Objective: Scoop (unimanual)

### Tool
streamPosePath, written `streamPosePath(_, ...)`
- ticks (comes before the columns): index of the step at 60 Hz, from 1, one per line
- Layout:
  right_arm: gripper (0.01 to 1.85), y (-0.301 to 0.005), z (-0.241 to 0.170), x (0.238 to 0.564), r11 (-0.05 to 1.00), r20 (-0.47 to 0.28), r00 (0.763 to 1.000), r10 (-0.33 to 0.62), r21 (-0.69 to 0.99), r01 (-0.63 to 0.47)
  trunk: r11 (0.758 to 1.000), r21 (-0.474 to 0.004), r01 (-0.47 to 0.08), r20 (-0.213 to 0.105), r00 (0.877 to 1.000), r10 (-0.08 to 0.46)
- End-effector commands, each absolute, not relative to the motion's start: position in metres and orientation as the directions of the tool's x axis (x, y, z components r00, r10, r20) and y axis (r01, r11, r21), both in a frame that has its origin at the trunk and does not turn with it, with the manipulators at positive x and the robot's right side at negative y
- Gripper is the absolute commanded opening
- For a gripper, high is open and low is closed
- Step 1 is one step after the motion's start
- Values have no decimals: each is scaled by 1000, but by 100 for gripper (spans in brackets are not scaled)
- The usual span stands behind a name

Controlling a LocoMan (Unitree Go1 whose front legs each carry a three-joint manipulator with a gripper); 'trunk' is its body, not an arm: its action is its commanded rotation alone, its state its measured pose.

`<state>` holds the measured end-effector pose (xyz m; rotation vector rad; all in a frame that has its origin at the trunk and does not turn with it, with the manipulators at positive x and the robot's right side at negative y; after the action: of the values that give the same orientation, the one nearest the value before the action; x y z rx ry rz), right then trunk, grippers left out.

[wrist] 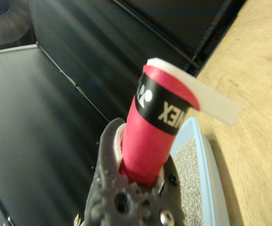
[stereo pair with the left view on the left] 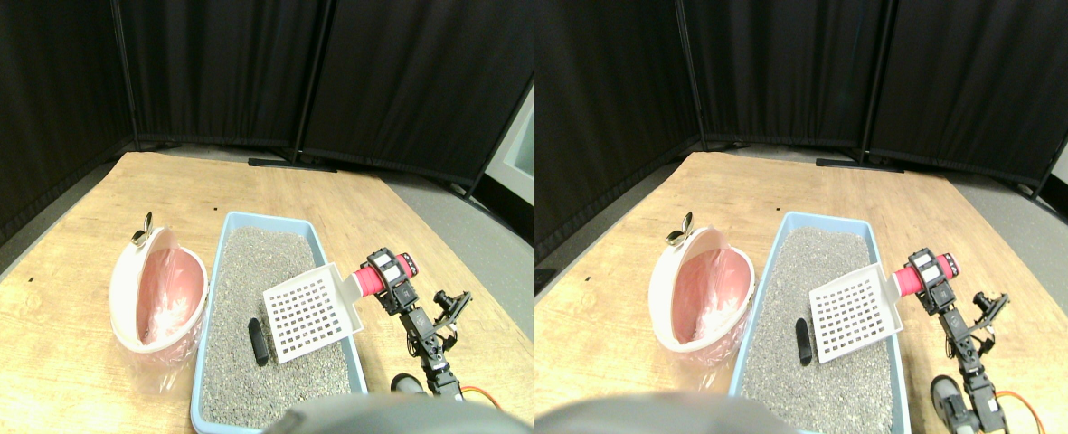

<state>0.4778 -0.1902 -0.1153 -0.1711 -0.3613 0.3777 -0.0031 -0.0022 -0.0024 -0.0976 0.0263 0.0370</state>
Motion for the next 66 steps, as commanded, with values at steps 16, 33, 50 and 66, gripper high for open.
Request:
streamPosePath(16,9,-180,-101,484,871,275,847,456,-335,-360,974,-180,-137,-75,989,125)
streamPosePath(33,10,-181,-108,492,858,236,855,461,-366,-361,960,-216,-178,-90,983,162)
streamPosePath(50,6,-175,-97,496,838,235,851,470,-422,-346,957,-229,-181,-86,983,165)
streamPosePath(66,6,-167,-85,499,803,218,845,488,-492,-337,947,-255,-194,-92,980,176)
